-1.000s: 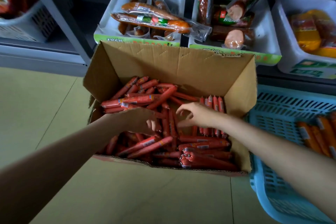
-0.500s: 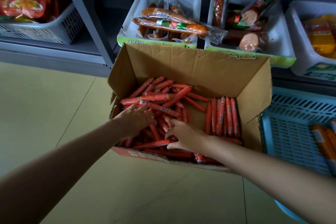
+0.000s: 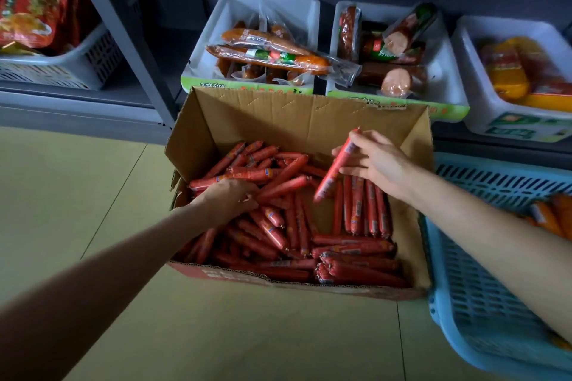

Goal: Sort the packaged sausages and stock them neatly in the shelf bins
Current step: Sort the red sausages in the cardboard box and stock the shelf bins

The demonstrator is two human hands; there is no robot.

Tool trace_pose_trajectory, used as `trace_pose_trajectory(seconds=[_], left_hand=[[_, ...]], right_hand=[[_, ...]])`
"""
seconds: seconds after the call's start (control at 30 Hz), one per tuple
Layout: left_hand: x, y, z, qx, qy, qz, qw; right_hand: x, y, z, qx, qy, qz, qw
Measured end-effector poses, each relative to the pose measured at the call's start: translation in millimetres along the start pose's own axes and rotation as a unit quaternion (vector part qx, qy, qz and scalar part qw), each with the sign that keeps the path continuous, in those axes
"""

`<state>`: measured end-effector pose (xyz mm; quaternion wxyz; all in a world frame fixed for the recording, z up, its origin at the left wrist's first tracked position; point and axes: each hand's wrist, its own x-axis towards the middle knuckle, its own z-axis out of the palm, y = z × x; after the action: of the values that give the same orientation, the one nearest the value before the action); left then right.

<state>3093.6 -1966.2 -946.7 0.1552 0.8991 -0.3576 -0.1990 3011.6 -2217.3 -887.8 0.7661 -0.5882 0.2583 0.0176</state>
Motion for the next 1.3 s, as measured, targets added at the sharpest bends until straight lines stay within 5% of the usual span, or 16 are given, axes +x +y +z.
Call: trace_pose_trajectory(seconds=[0.33, 0.43, 0.63, 0.8, 0.97, 1.03, 1.07, 1.2, 1.3], left_hand=[[37.9, 89.7, 14.6, -0.240, -0.060, 0.051, 0.967], [46.6, 95.0, 15.1, -0.167, -0.062, 0.075, 0.981], [31.4, 57.6, 23.1, 0.081, -0.094, 0.056, 0.991], [25.2, 26.7, 27.3, 0.134, -0.119, 0.040, 0.983], [17.0, 15.0, 26.3, 0.174, -0.120, 0.074, 0.975], [12.3, 9.7, 22.8, 0.172, -0.133, 0.075, 0.973], [9.1, 7.6, 21.6, 0.172, -0.139, 0.069, 0.973], [-6.5, 3.6, 19.0, 0.246, -0.150, 0.072, 0.955], [-18.1, -1.5, 10.6, 0.323, -0.019, 0.188, 0.927]], right_hand=[[4.5, 7.9, -12.8, -0.119, 0.001, 0.036, 0.992], [16.5, 6.5, -28.3, -0.242, 0.039, 0.019, 0.969], [40.1, 27.7, -44.7, -0.551, 0.094, -0.019, 0.829], [36.6, 44.4, -48.7, -0.732, 0.128, -0.060, 0.666], [35.3, 48.8, -67.5, -0.807, -0.079, -0.085, 0.580], [33.6, 53.6, -71.6, -0.824, -0.099, -0.064, 0.555], [31.6, 54.0, -68.8, -0.825, -0.105, -0.056, 0.553], [29.4, 47.7, -38.5, -0.741, -0.077, -0.095, 0.661], [19.1, 50.9, 1.6, -0.667, -0.110, -0.157, 0.720]])
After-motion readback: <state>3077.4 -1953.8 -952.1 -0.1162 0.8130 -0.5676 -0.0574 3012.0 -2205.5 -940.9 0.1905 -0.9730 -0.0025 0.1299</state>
